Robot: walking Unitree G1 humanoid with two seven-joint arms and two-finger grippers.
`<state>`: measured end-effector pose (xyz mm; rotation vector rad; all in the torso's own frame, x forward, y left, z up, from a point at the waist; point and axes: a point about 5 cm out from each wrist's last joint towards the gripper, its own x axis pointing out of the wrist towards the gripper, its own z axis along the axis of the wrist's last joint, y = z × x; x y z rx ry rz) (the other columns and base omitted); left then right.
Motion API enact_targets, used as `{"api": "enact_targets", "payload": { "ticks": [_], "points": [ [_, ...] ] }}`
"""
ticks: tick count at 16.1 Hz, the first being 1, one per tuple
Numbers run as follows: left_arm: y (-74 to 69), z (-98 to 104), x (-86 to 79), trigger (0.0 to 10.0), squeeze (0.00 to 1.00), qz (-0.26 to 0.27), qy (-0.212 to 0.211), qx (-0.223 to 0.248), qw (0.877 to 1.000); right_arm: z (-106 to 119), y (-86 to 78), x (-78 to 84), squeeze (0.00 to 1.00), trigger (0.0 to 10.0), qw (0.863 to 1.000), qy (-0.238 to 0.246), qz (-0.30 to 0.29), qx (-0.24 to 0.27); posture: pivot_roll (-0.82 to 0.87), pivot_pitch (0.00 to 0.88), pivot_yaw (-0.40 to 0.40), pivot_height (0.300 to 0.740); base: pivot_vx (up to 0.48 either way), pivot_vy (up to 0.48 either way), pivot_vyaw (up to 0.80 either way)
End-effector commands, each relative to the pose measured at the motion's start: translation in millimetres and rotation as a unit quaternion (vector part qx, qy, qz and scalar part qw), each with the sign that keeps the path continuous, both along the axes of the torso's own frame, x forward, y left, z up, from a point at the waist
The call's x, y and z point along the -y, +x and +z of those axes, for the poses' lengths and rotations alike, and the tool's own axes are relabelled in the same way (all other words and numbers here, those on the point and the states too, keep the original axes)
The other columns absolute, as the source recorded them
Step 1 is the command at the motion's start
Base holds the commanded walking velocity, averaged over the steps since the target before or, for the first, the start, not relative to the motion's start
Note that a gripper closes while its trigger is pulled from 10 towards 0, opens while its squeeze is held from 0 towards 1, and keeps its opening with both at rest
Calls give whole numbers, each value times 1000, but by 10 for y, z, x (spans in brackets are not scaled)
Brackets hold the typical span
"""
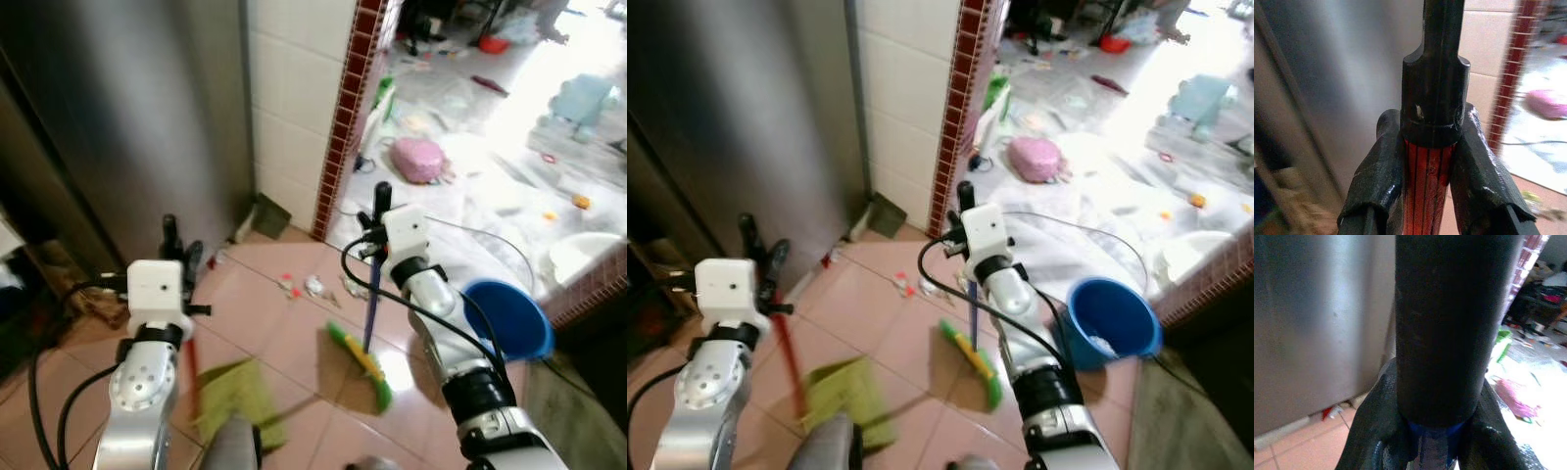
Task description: Sweep floor
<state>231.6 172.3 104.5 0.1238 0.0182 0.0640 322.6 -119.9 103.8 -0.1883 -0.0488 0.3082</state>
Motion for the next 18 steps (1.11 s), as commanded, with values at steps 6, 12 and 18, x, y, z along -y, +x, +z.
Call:
{"api": "enact_targets", "payload": {
  "ticks": [6, 12, 18],
  "points": [
    [23, 106, 78, 10000, 0, 1, 8, 26, 1000, 135, 41, 60, 0, 10000, 1000, 8, 2, 21, 12, 15, -73, 740, 0, 0, 800],
    [-5, 82, 102, 10000, 0, -4, 50, 22, 998, 117, 20, 41, 0, 10000, 1000, 27, 9, 8, 11, 17, -74, 740, 0, 0, 800],
    [-13, 84, 114, 10000, 0, -4, 57, 18, 998, 110, 11, 31, 0, 10000, 999, 34, 14, 3, 9, 23, -76, 740, 0, 0, 800]
  ]
}}
